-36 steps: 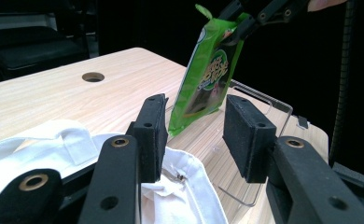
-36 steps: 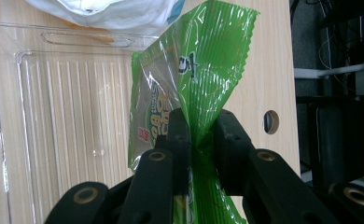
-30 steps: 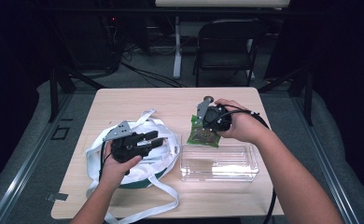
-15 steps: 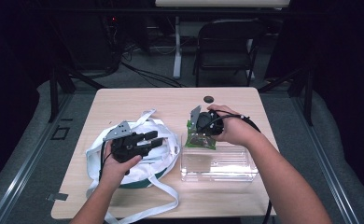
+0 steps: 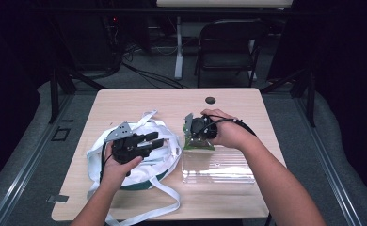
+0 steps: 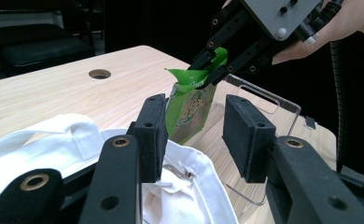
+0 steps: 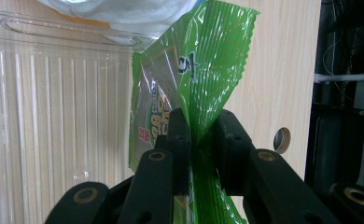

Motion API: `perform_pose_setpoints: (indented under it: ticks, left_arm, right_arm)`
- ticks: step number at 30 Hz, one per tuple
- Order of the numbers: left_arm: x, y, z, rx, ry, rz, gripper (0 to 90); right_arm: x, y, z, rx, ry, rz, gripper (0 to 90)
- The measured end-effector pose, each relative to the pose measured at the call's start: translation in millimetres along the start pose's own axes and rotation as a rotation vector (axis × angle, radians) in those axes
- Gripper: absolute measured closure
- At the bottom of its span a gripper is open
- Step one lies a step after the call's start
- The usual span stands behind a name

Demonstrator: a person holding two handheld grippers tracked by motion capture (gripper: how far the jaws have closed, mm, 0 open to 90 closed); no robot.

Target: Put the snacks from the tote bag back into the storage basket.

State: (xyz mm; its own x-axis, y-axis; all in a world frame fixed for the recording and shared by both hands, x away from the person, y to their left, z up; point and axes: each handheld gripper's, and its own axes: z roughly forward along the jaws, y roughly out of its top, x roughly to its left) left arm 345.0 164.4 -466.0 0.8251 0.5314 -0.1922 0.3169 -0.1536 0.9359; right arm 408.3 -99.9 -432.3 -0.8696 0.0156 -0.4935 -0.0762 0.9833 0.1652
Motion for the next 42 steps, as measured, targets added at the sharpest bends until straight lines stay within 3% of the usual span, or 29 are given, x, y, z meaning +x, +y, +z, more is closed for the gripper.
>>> perform_pose_setpoints:
  ticks: [28, 36, 42]
  left_arm:
    - [3.4, -2.2, 1.0, 0.010, 0.012, -0.008, 59.9]
    - [4.2, -2.9, 1.7, 0.009, 0.011, -0.011, 59.9]
    - [3.8, -3.1, 1.8, 0.010, 0.010, -0.013, 59.9]
  right_arm:
    - [3.2, -4.9, 14.8, -0.021, -0.019, -0.035, 76.8]
    - [1.1, -7.1, 15.6, -0.023, -0.033, -0.016, 68.6]
    - [-1.0, -8.2, 13.4, -0.040, -0.032, 0.031, 59.0]
